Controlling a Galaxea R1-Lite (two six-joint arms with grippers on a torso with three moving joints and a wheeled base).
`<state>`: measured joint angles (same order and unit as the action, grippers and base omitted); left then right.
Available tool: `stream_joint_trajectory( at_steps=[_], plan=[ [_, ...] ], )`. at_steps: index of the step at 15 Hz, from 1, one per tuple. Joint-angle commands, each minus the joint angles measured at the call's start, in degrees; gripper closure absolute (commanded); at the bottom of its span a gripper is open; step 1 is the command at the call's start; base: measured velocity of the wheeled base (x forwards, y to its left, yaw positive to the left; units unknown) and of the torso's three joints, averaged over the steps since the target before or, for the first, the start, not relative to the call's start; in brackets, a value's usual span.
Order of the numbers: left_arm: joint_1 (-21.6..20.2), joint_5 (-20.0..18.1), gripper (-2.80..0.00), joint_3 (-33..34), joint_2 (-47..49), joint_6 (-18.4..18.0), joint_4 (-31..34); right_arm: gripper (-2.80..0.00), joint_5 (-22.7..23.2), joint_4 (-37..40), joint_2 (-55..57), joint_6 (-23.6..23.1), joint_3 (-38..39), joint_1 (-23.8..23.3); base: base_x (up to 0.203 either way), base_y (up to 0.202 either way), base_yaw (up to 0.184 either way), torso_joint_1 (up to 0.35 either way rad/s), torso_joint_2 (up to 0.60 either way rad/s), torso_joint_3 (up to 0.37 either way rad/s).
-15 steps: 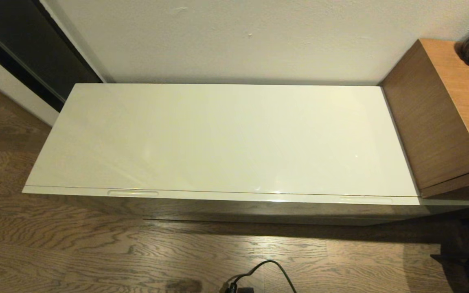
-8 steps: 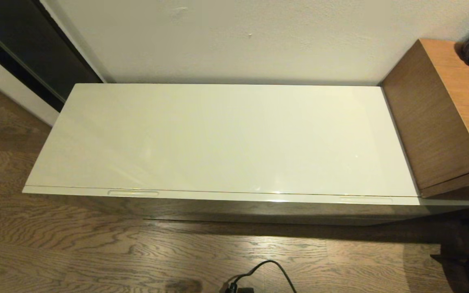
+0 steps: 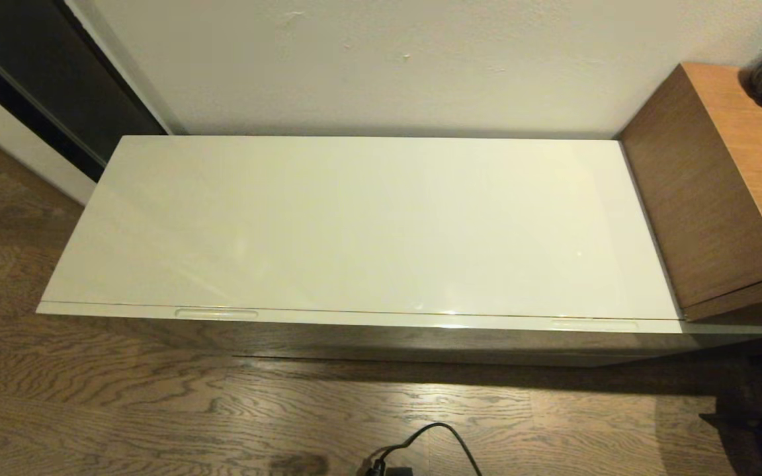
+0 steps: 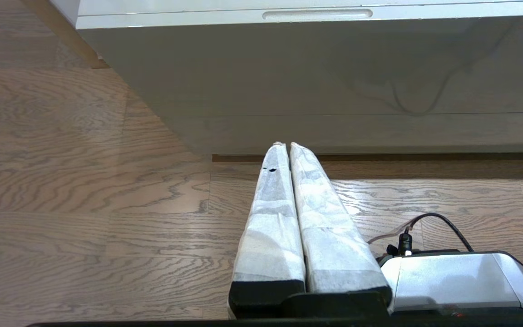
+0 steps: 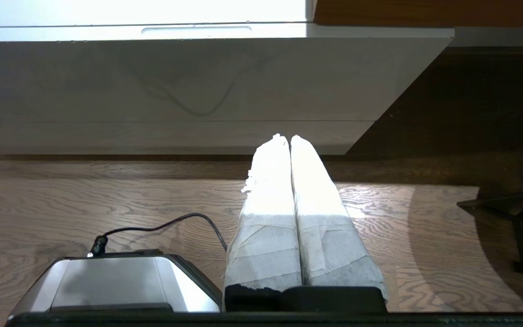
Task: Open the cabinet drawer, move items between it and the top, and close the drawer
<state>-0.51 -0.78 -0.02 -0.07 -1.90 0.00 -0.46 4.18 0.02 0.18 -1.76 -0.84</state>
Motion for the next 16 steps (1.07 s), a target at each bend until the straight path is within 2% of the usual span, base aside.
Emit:
stream_joint_trajectory(
  at_steps=[1,16],
  plan=[
    [-0.02,-0.01,0.00,0.02,0.07,-0.03,0.00,0.00,0.02,0.03,-0.02,-0.01,0.00,-0.02,0.000,0.000,0.000,0.000,0.00,0.000],
    [-0.02,-0.01,0.00,-0.06,0.07,-0.03,0.00,0.00,0.02,0.12,-0.02,-0.09,0.00,-0.04,0.000,0.000,0.000,0.000,0.00,0.000]
  ],
)
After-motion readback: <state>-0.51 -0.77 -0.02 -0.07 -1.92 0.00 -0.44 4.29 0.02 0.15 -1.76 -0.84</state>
